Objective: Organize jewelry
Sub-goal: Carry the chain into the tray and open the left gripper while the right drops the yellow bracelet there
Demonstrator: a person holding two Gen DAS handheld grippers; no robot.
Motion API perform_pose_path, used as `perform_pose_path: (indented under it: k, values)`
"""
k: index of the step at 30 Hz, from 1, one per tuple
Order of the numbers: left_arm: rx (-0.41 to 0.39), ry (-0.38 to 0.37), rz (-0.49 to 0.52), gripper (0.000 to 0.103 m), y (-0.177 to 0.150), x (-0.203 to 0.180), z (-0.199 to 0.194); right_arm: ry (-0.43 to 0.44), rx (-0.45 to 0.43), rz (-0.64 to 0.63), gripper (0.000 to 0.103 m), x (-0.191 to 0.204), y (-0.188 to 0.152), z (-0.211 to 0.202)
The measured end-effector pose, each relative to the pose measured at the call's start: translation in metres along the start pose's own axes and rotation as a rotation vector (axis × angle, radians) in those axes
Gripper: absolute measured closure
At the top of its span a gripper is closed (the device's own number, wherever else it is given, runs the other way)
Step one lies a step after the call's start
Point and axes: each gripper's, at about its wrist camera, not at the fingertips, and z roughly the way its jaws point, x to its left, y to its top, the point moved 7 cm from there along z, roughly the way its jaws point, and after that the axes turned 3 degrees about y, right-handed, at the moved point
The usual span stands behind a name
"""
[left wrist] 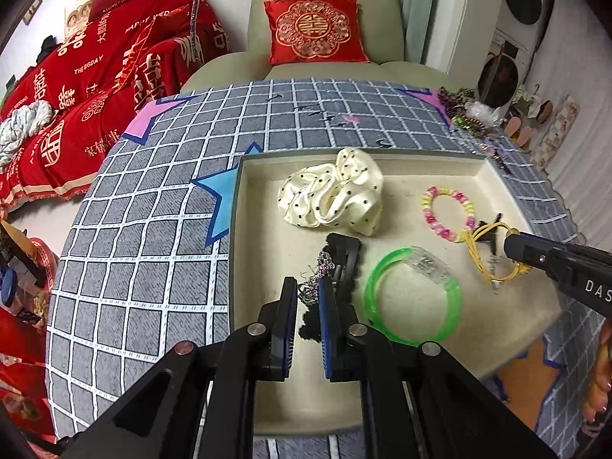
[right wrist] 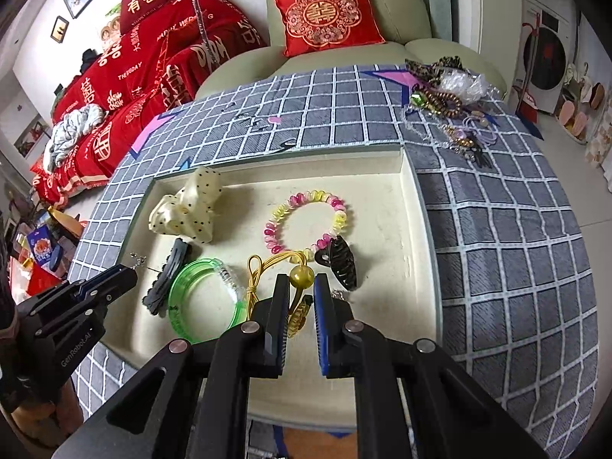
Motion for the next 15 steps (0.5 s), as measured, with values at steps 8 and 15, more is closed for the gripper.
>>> perform_pose_path:
  k: [8,15]
  values:
    - [0.029,0.04,0.026,0.084,-0.004,-0.002,0.019,0.002,0.043,0.01,0.089,-0.002,-0.005,0.027]
    - [0.026,0.073,0.067,0.084,-0.005,-0.01,0.024,-0.019,0.046,-0.002,0.089,-0.004,-0.01,0.037]
